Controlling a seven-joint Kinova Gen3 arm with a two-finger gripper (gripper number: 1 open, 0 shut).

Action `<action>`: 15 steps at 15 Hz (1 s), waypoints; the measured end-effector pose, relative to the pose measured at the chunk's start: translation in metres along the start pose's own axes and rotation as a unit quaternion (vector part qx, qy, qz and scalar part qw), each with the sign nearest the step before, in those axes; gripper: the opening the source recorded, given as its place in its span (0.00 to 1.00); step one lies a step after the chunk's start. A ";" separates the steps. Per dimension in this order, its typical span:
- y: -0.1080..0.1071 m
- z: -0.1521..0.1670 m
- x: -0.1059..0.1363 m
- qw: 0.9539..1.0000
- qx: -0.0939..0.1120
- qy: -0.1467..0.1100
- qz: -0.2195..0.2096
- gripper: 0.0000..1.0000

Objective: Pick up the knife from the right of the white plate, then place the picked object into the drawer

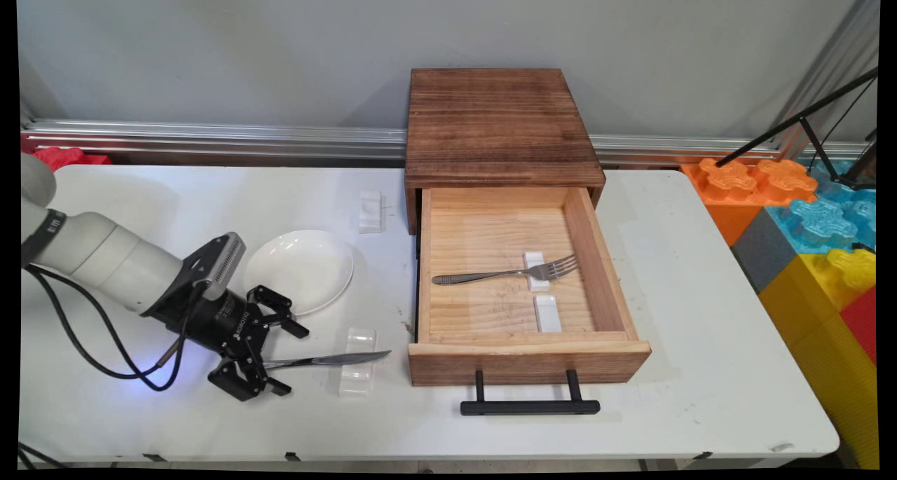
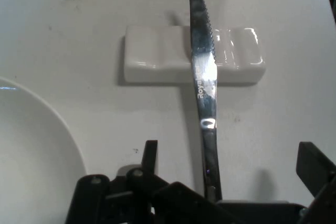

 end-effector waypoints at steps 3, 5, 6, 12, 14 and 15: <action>-0.001 0.004 0.000 1.000 -0.001 0.000 0.005 1.00; -0.001 0.006 -0.001 1.000 -0.001 0.000 0.009 1.00; -0.002 0.007 -0.001 1.000 -0.001 -0.001 0.011 1.00; -0.003 0.010 -0.001 1.000 -0.003 -0.008 0.019 0.00; -0.003 0.010 -0.001 1.000 -0.005 -0.009 0.020 0.00; -0.003 0.011 -0.001 1.000 -0.005 -0.010 0.020 0.00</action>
